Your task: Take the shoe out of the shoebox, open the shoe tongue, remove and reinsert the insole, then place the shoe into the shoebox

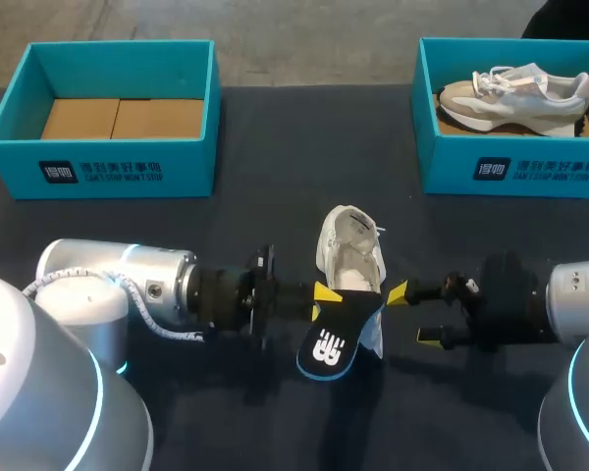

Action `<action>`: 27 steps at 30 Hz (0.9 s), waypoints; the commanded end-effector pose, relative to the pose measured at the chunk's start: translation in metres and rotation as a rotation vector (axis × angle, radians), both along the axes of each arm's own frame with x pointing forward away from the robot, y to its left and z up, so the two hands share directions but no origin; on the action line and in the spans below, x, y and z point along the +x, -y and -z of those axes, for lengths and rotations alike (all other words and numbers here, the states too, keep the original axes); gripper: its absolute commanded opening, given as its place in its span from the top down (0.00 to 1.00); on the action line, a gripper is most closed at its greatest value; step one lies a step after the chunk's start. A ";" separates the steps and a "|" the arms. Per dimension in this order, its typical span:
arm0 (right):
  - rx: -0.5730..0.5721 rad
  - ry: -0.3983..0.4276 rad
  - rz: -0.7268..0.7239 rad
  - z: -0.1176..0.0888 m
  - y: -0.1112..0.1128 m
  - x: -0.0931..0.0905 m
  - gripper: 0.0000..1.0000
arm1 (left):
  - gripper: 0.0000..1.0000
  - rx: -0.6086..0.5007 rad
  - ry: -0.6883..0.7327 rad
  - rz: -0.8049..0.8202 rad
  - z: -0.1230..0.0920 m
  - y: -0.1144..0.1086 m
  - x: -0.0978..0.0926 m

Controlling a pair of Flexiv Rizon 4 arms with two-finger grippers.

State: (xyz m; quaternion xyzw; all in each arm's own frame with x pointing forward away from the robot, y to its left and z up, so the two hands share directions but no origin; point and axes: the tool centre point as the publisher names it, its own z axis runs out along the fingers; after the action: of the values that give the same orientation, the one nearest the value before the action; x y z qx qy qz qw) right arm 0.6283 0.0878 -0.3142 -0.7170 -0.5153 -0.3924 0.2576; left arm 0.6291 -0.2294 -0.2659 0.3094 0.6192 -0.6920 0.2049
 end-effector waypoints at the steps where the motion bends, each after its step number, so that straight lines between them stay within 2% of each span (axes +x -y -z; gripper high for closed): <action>1: -0.004 -0.001 0.003 -0.001 -0.001 -0.001 0.00 | 1.00 0.001 0.000 -0.003 -0.001 0.000 -0.001; 11: -0.004 -0.001 0.003 -0.001 -0.001 -0.001 0.00 | 1.00 -0.025 -0.088 0.009 0.010 0.003 0.015; 27: -0.004 -0.001 0.003 -0.001 -0.001 -0.001 0.00 | 1.00 -0.072 -0.112 0.042 0.029 0.007 0.033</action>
State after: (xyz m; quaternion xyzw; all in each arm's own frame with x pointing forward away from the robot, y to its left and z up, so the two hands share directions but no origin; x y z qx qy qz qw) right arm 0.6283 0.0878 -0.3142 -0.7170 -0.5153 -0.3924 0.2576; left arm 0.6583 -0.2334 -0.2873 0.2736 0.6042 -0.7294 0.1675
